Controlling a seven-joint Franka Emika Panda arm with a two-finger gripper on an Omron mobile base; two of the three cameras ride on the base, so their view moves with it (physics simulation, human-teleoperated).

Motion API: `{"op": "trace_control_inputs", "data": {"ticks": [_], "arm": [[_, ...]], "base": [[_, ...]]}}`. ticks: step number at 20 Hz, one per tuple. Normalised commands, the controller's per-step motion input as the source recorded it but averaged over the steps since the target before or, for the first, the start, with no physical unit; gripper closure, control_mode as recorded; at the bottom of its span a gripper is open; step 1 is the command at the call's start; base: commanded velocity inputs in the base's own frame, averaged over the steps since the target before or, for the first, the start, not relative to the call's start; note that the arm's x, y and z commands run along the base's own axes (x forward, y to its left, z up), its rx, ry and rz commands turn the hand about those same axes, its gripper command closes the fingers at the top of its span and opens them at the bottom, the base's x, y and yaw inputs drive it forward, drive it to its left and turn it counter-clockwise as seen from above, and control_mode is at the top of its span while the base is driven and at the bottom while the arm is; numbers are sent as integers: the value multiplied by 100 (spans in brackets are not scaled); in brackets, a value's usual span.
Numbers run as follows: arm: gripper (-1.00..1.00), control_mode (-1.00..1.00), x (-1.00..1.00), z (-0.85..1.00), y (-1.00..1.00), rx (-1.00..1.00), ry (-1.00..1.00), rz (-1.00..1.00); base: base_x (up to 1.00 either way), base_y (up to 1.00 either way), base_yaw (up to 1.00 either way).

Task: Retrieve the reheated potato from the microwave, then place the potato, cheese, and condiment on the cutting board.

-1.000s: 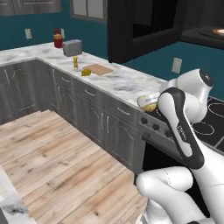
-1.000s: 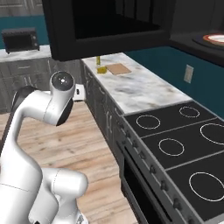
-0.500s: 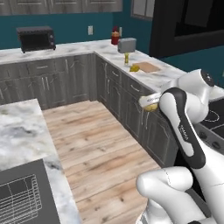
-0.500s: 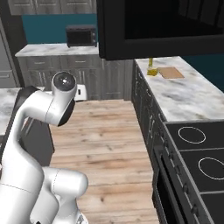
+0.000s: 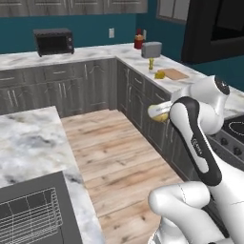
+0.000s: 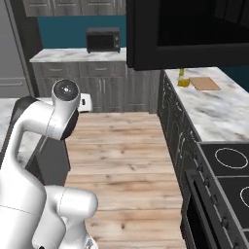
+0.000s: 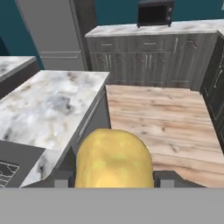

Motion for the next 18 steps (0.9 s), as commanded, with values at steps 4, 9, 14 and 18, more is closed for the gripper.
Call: {"op": "trace_control_inputs", "data": {"ticks": [4,9,14,18], "arm": [[100,100,0,0,0,0,0,0],[100,100,0,0,0,0,0,0],[100,100,0,0,0,0,0,0],[100,100,0,0,0,0,0,0]], "base": [[55,52,-1],[74,41,-5],[83,14,-5],[79,9,-5]]}}
